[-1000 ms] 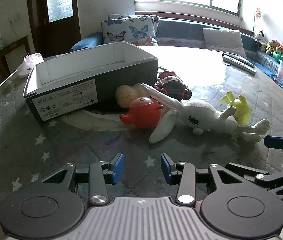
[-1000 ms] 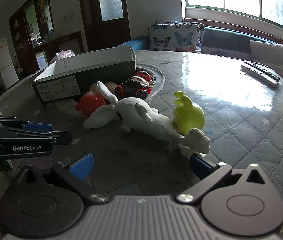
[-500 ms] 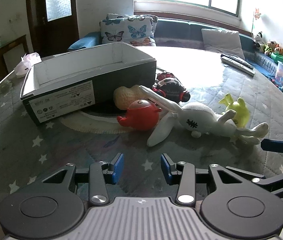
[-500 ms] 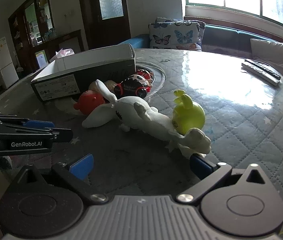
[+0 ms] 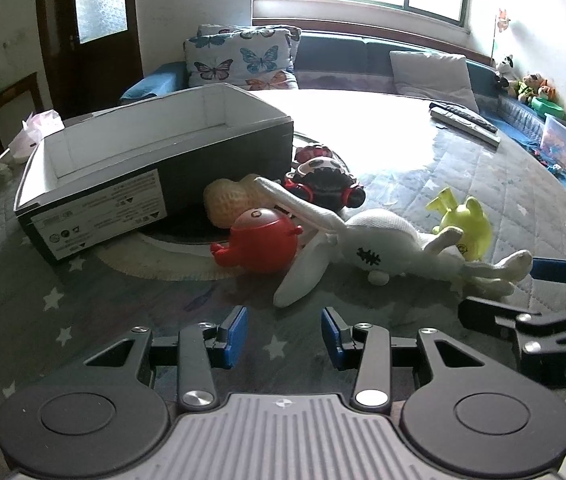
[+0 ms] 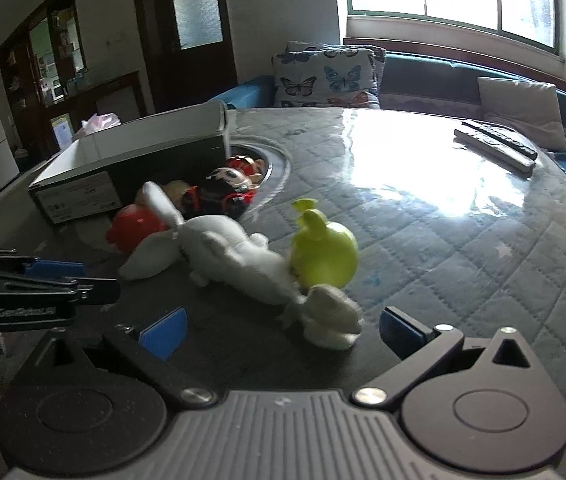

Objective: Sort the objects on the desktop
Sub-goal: 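Move the right tool toward the white plush bunny, then close the right gripper on the white plush bunny's body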

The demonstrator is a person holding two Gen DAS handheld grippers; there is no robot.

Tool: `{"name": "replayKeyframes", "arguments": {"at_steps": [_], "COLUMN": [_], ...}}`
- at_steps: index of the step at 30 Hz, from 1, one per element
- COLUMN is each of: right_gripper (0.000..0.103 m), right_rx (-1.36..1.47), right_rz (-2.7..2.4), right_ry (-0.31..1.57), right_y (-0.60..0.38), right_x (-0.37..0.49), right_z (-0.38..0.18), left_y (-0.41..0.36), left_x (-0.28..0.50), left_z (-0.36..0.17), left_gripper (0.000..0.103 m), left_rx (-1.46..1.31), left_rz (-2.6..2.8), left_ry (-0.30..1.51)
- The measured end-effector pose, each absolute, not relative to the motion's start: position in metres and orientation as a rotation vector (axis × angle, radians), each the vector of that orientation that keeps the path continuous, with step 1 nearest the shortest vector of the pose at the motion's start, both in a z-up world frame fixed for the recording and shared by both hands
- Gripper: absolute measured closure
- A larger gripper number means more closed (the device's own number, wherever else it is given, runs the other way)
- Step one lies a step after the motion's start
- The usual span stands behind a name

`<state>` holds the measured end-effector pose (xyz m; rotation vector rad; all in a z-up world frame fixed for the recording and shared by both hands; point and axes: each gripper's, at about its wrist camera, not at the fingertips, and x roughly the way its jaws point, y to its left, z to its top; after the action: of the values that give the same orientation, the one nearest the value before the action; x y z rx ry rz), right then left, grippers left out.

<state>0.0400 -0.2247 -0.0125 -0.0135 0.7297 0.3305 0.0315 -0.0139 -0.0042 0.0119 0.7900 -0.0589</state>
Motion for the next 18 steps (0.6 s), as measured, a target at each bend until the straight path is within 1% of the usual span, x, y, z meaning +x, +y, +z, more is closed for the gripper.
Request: {"name": "replayKeyframes", "arguments": {"at_steps": [6,13,14,18], "right_gripper": [0.001,0.010,0.014,0.019], "right_rx": [-0.006,-0.009,-0.009,-0.006], "right_rz": [0.326,0.343,0.351,0.404], "right_ry": [0.761,0.793,0.794,0.808], "right_y": [-0.229,-0.225,-0.224,-0.220], "right_x": [0.060,0.068,0.067,0.062], "right_z": [-0.023,-0.033,-0.032,-0.028], "left_y": [-0.017,-0.019,-0.020,-0.020], "left_x": [0.041,0.052,0.053,0.057], "left_z": [-0.005,-0.005,-0.005,-0.005], "left_gripper": [0.059,0.059,0.059,0.059], "left_rx": [0.027,0.021,0.017,0.003], "left_rz": [-0.071,-0.091,-0.095,-0.108], "left_ry": [0.796,0.802,0.804,0.808]}}
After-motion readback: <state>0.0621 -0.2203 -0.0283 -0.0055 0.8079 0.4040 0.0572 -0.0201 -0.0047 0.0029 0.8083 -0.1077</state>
